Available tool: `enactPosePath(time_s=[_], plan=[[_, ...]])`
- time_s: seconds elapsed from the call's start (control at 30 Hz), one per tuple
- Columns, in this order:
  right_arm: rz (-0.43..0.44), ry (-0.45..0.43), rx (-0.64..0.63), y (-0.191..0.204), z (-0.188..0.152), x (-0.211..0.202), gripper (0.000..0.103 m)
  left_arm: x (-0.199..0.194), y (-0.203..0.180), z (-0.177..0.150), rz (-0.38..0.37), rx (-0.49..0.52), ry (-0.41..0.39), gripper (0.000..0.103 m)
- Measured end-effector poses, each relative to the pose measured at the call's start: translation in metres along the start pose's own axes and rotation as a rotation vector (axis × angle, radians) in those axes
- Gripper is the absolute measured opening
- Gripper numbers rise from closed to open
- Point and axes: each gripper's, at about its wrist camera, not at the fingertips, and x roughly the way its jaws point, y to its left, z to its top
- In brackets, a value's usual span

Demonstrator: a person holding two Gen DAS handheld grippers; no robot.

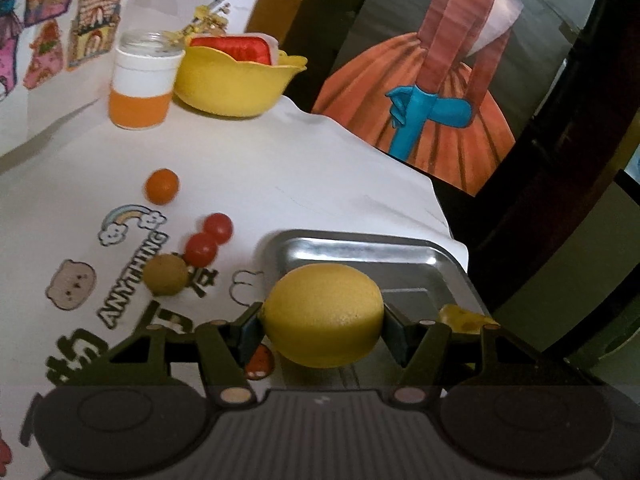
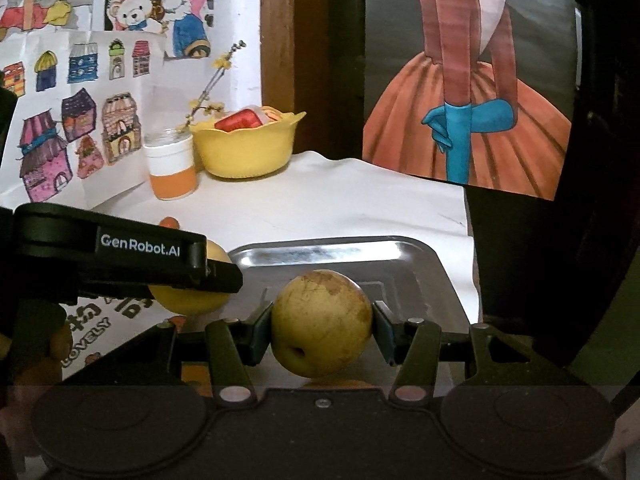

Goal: Organize fruits
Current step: 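Carry lemon and pear over the metal tray and open both grippers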

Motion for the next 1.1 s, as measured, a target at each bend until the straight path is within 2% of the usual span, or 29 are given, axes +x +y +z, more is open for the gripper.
enactPosePath(time_s=[0.7,0.87,1.1], plan=[[-0.002,0.037,0.029,-0.007,-0.005,0.011,0.054,0.006,-0.012,-0.009,0.013,0.084,0.004,0.066],[-0.001,0.042,0.029,-0.007,-0.005,0.011,0.054,0.005,-0.014,-0.008,-0.012,0.089,0.003,0.063],[-0.003,0.027,0.028,-0.006,-0.005,0.009,0.055,0.000,-0.013,-0.008,-0.010,0.074,-0.008,0.064]])
